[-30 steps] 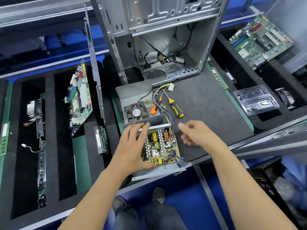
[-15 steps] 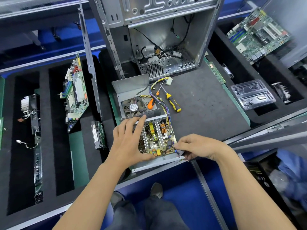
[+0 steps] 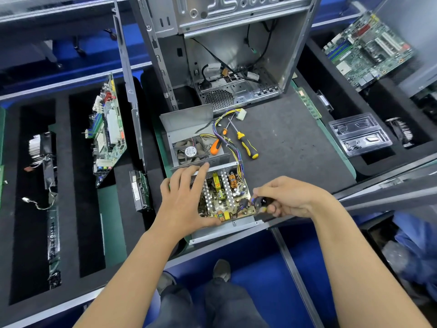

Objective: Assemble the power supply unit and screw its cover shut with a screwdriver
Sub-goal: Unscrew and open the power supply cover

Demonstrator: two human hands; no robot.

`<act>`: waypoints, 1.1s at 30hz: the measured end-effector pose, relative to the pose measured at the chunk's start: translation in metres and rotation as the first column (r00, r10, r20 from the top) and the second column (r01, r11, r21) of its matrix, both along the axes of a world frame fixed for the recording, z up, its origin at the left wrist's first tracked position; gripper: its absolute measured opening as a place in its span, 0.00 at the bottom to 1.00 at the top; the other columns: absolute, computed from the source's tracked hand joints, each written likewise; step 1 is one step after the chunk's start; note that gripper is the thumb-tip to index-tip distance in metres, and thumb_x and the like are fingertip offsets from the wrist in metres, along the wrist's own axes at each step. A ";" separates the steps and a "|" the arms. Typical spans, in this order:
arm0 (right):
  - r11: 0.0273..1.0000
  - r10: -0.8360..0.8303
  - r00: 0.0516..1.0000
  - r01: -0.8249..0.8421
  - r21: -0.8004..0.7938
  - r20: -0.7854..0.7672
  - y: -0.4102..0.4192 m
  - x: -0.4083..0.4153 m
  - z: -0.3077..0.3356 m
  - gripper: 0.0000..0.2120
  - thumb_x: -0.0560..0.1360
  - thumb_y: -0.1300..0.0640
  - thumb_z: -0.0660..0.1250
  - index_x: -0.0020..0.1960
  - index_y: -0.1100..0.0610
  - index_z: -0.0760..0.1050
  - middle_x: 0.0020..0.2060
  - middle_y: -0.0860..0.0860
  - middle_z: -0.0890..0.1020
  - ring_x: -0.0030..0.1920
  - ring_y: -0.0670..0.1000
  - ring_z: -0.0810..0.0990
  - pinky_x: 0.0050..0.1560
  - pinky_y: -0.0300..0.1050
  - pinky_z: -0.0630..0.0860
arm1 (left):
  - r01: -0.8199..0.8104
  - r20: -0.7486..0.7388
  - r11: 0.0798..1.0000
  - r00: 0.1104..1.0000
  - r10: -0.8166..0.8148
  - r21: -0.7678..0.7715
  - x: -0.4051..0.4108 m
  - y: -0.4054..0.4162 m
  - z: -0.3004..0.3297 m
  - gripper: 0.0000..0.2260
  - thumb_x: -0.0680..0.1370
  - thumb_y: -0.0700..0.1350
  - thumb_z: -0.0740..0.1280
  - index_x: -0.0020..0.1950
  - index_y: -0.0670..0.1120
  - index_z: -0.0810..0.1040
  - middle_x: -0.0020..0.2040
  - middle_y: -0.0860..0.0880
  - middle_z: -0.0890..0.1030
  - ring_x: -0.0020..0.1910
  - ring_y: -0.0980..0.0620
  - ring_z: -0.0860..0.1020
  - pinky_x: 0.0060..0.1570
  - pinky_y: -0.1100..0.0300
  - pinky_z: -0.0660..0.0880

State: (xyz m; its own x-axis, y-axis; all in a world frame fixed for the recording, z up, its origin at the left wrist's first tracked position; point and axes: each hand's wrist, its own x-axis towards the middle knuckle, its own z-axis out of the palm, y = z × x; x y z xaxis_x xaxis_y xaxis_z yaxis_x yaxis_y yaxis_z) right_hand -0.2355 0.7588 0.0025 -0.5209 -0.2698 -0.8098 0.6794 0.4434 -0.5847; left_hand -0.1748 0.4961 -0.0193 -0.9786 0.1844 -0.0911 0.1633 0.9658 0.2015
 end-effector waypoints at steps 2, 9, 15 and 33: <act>0.999 0.043 0.999 -0.043 0.007 0.007 -0.005 -0.001 0.000 0.13 0.75 0.50 0.73 0.50 0.60 0.81 0.39 0.56 0.82 0.30 0.48 0.77 0.33 0.40 0.74 | -0.001 0.018 1.000 1.000 0.001 -0.013 0.000 0.000 0.000 0.61 0.58 0.78 0.69 0.82 0.50 0.51 0.73 0.48 0.62 0.72 0.44 0.59 0.70 0.40 0.62; 1.000 0.020 0.998 -0.021 -0.011 -0.058 -0.013 0.017 -0.010 0.10 0.77 0.51 0.71 0.55 0.53 0.77 0.47 0.55 0.86 0.41 0.53 0.84 0.36 0.41 0.76 | 0.031 0.026 0.996 0.999 -0.033 0.088 0.001 -0.005 0.002 0.58 0.61 0.79 0.63 0.83 0.52 0.47 0.77 0.50 0.57 0.76 0.47 0.55 0.72 0.41 0.56; 0.995 0.048 0.987 -0.034 0.094 -0.154 -0.018 0.029 -0.013 0.08 0.76 0.52 0.72 0.53 0.51 0.76 0.35 0.47 0.85 0.33 0.44 0.76 0.34 0.37 0.73 | 0.126 -0.306 0.930 0.952 -0.015 0.345 0.022 -0.004 0.009 0.20 0.74 0.57 0.72 0.61 0.48 0.79 0.56 0.48 0.74 0.55 0.44 0.73 0.57 0.48 0.71; 0.925 0.321 0.923 -0.257 0.280 -0.214 -0.025 0.020 -0.004 0.13 0.69 0.51 0.78 0.49 0.45 0.78 0.39 0.47 0.86 0.39 0.49 0.81 0.49 0.51 0.80 | 0.071 0.373 0.876 0.886 -0.275 0.477 0.049 0.014 0.016 0.26 0.75 0.65 0.68 0.71 0.57 0.75 0.61 0.61 0.78 0.59 0.63 0.73 0.59 0.70 0.68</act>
